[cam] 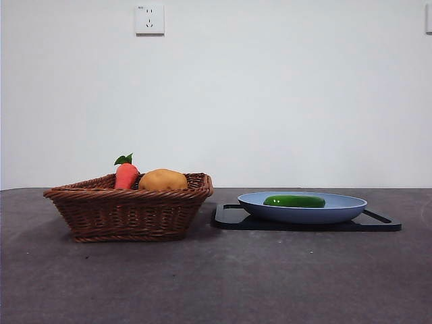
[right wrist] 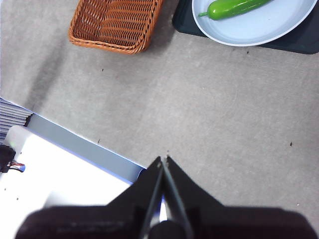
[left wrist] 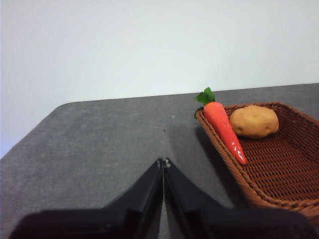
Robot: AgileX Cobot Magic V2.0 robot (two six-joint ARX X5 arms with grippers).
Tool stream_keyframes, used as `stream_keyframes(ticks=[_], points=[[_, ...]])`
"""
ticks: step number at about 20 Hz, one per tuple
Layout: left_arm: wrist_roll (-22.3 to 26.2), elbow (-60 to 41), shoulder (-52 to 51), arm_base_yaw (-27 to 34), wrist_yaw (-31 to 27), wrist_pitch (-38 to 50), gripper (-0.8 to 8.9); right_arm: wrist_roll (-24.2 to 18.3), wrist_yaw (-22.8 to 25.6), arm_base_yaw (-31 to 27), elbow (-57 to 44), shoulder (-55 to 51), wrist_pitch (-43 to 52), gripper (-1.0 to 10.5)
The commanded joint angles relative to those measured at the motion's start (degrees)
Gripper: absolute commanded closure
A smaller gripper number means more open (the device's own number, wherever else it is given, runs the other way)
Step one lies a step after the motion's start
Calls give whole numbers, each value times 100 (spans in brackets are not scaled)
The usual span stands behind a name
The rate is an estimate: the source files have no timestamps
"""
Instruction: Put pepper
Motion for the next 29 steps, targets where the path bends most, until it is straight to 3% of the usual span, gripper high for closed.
stream_keyframes(ticks=[1, 10, 27, 29], points=[[-79, -153, -103, 20, -9, 48, 805, 15, 4, 28, 107, 33, 48, 936], [-77, -179, -103, 20, 15, -872, 805, 15, 7, 28, 107, 33, 48, 936], [-74, -179, -96, 20, 11, -699, 805, 13, 24, 28, 107, 28, 48, 936], [-74, -179, -96, 20, 11, -699, 805, -348, 59, -92, 107, -153, 118, 936]])
